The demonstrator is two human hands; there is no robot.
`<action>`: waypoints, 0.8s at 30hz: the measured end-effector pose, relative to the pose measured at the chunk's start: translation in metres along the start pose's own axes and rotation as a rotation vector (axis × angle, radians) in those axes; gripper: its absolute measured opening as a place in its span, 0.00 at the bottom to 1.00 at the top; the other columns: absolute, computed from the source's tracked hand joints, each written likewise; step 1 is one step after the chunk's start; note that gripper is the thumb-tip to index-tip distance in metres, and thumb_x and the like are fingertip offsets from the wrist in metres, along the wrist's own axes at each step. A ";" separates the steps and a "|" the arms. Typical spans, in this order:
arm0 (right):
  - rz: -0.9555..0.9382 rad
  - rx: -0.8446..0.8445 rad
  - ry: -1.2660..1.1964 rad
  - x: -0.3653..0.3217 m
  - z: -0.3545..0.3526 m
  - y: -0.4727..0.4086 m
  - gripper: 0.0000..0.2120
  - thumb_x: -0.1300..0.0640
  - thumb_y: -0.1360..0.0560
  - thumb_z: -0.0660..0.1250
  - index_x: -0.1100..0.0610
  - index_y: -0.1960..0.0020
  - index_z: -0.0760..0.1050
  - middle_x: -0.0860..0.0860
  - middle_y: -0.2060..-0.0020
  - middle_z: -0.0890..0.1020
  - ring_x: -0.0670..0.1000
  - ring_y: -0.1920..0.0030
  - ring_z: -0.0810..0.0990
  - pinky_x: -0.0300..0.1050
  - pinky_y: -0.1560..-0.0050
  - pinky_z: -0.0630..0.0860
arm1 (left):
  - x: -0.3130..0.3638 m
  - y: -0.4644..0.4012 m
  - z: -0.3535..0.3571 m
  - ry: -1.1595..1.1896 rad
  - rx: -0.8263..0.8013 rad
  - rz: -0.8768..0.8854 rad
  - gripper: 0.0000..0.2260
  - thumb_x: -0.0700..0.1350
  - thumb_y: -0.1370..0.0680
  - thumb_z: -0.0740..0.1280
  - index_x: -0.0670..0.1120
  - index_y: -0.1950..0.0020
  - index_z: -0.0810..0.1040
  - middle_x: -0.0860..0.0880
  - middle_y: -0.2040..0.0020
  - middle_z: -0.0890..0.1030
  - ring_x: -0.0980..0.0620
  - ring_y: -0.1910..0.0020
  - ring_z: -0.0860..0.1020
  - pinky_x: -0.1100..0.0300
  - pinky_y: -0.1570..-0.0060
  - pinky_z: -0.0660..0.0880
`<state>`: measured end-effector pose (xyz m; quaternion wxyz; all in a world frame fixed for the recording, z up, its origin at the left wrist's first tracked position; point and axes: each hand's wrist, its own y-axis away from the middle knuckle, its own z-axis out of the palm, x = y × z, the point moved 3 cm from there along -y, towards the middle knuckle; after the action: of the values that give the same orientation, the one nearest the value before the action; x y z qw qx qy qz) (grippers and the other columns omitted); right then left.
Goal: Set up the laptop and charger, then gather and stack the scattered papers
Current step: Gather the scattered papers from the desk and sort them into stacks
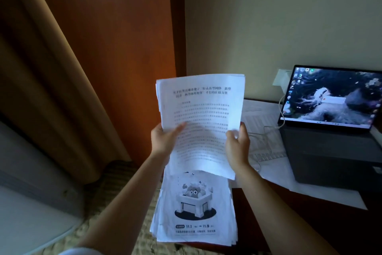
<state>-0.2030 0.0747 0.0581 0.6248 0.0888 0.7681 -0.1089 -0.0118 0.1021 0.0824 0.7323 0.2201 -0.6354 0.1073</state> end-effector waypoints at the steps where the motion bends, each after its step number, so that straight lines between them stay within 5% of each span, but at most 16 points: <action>1: 0.004 -0.002 0.028 -0.001 -0.001 -0.003 0.10 0.62 0.27 0.58 0.51 0.49 0.70 0.50 0.57 0.79 0.54 0.61 0.75 0.49 0.61 0.72 | 0.002 -0.001 -0.004 -0.028 0.035 -0.009 0.09 0.42 0.29 0.75 0.46 0.52 0.78 0.51 0.59 0.83 0.55 0.64 0.83 0.62 0.69 0.78; 6: 0.244 -0.143 0.294 0.030 0.002 0.019 0.10 0.62 0.27 0.59 0.54 0.47 0.69 0.48 0.63 0.75 0.55 0.58 0.77 0.47 0.59 0.71 | -0.052 0.000 -0.032 -0.314 0.121 -0.209 0.03 0.40 0.27 0.69 0.43 0.54 0.76 0.46 0.59 0.80 0.45 0.59 0.80 0.51 0.59 0.80; 10: 0.432 -0.193 0.346 0.077 0.007 0.050 0.11 0.62 0.27 0.61 0.57 0.45 0.71 0.55 0.50 0.81 0.58 0.49 0.79 0.46 0.53 0.72 | -0.108 0.010 -0.047 -0.455 0.177 -0.276 0.08 0.34 0.28 0.61 0.42 0.58 0.79 0.45 0.63 0.79 0.44 0.64 0.78 0.54 0.63 0.77; 15: 0.442 -0.204 0.440 0.093 0.007 0.056 0.18 0.66 0.28 0.58 0.59 0.39 0.69 0.58 0.44 0.79 0.61 0.44 0.77 0.45 0.51 0.70 | -0.130 0.006 -0.040 -0.571 0.155 -0.256 0.20 0.31 0.30 0.55 0.46 0.47 0.81 0.47 0.56 0.82 0.46 0.57 0.80 0.55 0.59 0.80; 22: 0.361 -0.174 0.822 0.110 0.005 0.052 0.20 0.62 0.30 0.63 0.61 0.38 0.72 0.60 0.42 0.75 0.63 0.40 0.71 0.50 0.39 0.68 | -0.141 0.000 -0.041 -0.942 0.157 -0.198 0.24 0.36 0.30 0.59 0.51 0.38 0.77 0.45 0.40 0.75 0.42 0.41 0.69 0.53 0.41 0.69; 24: 0.361 -0.196 0.809 0.115 0.007 0.049 0.21 0.61 0.30 0.63 0.59 0.37 0.71 0.59 0.41 0.74 0.63 0.40 0.71 0.50 0.39 0.67 | -0.147 -0.003 -0.043 -0.879 0.140 -0.217 0.24 0.36 0.30 0.58 0.51 0.37 0.76 0.44 0.40 0.75 0.42 0.41 0.70 0.52 0.40 0.70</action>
<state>-0.2066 0.1202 -0.0587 0.2891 0.1973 0.9292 0.1184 0.0020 0.1373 -0.0661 0.3838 0.3588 -0.8503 -0.0310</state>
